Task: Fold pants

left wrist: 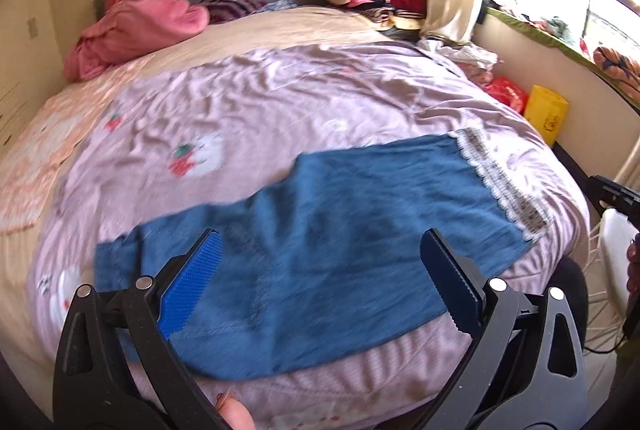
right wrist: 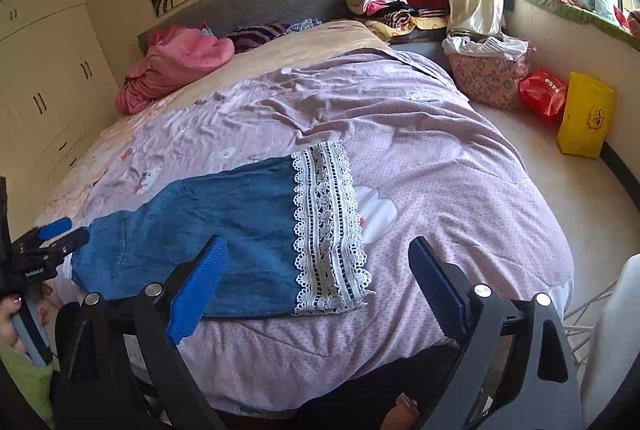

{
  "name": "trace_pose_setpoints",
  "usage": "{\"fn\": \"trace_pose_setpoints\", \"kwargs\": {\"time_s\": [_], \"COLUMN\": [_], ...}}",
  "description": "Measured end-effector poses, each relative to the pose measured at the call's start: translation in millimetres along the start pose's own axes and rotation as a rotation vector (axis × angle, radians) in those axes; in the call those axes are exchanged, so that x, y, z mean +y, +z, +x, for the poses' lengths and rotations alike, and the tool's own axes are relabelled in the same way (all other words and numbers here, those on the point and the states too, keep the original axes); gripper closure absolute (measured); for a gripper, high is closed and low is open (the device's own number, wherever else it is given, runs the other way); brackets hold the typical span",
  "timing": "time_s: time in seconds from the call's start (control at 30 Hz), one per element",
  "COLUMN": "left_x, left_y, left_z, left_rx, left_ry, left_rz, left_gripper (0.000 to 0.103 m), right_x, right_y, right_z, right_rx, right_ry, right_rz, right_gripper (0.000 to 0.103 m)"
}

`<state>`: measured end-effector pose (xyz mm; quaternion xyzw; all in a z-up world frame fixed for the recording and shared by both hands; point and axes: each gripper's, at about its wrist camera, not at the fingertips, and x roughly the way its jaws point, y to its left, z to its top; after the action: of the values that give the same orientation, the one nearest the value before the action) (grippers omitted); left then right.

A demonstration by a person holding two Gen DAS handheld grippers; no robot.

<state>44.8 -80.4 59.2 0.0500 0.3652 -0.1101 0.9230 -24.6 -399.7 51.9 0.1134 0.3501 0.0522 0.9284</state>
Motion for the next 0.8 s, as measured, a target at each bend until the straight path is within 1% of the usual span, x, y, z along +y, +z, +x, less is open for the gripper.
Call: {"fn": "trace_pose_setpoints", "kwargs": {"time_s": [0.17,0.47,0.67,0.8], "left_x": [-31.6,-72.0,-91.2,-100.1], "left_y": [22.1,56.2,76.6,85.7], "left_z": [16.8,55.1,93.6,117.9], "left_rx": [-0.009,-0.004,0.043,0.082], "left_ry": [-0.050,-0.110,-0.146,-0.169], "left_rz": [0.066,0.148,0.179,0.187], "left_gripper": [0.010,0.010,0.010,0.010], "right_x": [0.1,-4.5,-6.4,-6.9], "right_y": [-1.0,-0.3,-0.9,0.2], "right_z": [1.3,22.8,40.4,52.5], "right_rx": [-0.004,0.024,0.049,0.073], "right_ry": [0.003,-0.005,-0.010,-0.032], "right_rz": [0.001,0.015,0.018,0.008], "right_gripper": [0.010,0.008,0.008,0.007]}}
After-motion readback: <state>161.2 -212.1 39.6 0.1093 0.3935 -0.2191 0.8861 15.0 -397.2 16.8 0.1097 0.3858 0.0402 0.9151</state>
